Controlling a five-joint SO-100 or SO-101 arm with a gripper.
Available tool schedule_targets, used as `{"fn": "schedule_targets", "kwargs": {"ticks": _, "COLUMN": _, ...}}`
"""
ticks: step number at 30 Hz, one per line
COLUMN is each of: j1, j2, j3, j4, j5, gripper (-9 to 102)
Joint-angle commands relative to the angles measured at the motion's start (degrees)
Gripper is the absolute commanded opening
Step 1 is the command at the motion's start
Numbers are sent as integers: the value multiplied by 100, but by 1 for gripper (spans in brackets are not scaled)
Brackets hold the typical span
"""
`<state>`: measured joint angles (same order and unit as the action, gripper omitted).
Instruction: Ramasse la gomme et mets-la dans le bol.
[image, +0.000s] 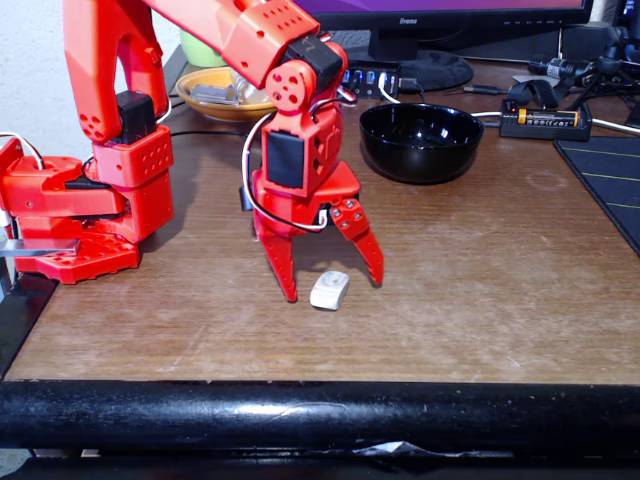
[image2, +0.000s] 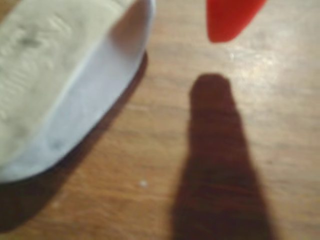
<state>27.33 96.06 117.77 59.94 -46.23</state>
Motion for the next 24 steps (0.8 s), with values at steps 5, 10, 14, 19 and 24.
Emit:
{"fn": "schedule_targets", "kwargs": {"ticks": 5, "j1": -18, "j2": -44, "j3": 70, "j4": -202, "j5": -35, "gripper": 34}}
{"fn": "schedule_targets", "kwargs": {"ticks": 10, "j1": -18, "j2": -202, "j3": 149, "j4": -272, "j5": -70, "gripper": 34}}
{"fn": "schedule_targets", "kwargs": {"ticks": 14, "j1": -18, "j2": -334, "j3": 141, "j4": -237, "j5": -70, "gripper": 34}}
{"fn": "schedule_targets", "kwargs": {"ticks": 19, "j1": -9, "j2": -404, "j3": 185, "j4": -272, "j5": -114, "gripper": 34}}
{"fn": "schedule_targets", "kwargs": {"ticks": 24, "j1": -9, "j2": -413, "j3": 167, "j4": -308, "j5": -97, "gripper": 31}}
